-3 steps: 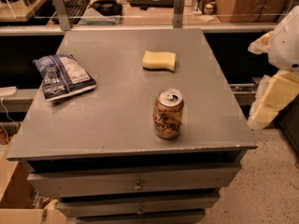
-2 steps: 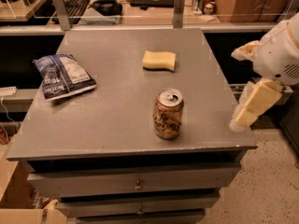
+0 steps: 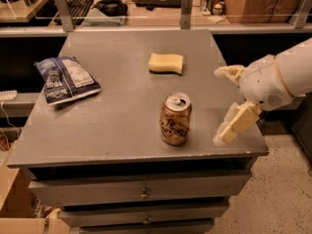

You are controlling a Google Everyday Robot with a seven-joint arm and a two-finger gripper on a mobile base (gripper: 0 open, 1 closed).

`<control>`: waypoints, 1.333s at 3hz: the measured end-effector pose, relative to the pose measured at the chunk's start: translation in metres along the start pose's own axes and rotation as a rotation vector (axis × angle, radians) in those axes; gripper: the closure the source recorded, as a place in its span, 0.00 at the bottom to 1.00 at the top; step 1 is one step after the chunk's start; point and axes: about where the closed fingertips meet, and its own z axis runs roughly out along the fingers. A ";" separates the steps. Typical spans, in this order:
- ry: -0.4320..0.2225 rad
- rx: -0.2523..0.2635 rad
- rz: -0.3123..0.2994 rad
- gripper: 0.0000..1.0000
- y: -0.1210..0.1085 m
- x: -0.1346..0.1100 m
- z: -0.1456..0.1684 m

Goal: Knock orange can over

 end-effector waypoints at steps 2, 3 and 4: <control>-0.240 -0.057 -0.038 0.00 0.001 -0.029 0.054; -0.339 -0.079 -0.051 0.00 -0.002 -0.058 0.077; -0.424 -0.080 -0.060 0.00 -0.023 -0.115 0.094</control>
Offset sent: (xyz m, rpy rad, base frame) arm 0.0224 0.0858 -0.0286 0.3628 -0.0266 0.1643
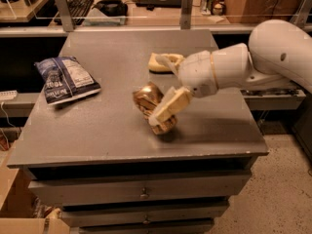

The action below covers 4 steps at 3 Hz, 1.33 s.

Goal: Knock orange can over

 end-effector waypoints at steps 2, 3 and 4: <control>-0.052 -0.006 0.025 0.00 -0.022 -0.040 0.038; -0.037 0.002 0.038 0.00 -0.022 -0.033 0.031; 0.014 0.047 0.027 0.00 -0.020 -0.010 -0.024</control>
Offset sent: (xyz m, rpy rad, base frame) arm 0.0294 0.0645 0.0261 0.0695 0.0463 -0.0054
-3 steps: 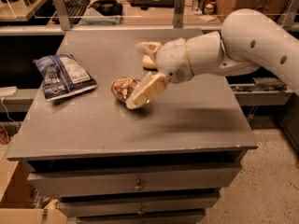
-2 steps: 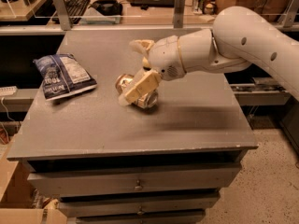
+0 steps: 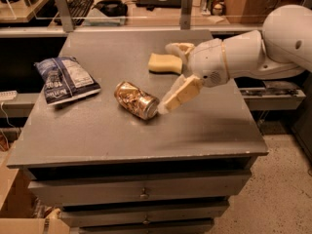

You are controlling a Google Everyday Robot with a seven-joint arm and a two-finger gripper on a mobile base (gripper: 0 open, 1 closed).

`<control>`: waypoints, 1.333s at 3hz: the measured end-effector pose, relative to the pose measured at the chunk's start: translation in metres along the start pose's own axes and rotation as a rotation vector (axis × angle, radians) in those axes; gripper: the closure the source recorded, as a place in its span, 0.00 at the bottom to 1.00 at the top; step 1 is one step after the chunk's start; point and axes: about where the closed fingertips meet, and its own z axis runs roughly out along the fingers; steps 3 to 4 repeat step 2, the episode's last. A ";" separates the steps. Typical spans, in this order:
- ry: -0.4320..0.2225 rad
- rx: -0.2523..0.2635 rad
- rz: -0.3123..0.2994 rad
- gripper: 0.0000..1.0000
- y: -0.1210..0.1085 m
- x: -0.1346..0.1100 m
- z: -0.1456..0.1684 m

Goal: Knock orange can over

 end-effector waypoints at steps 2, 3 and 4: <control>0.085 0.070 -0.025 0.00 -0.007 0.023 -0.079; 0.085 0.070 -0.025 0.00 -0.007 0.023 -0.079; 0.085 0.070 -0.025 0.00 -0.007 0.023 -0.079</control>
Offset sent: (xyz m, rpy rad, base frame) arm -0.0047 -0.0648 0.0096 -0.0634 -0.0358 -0.0567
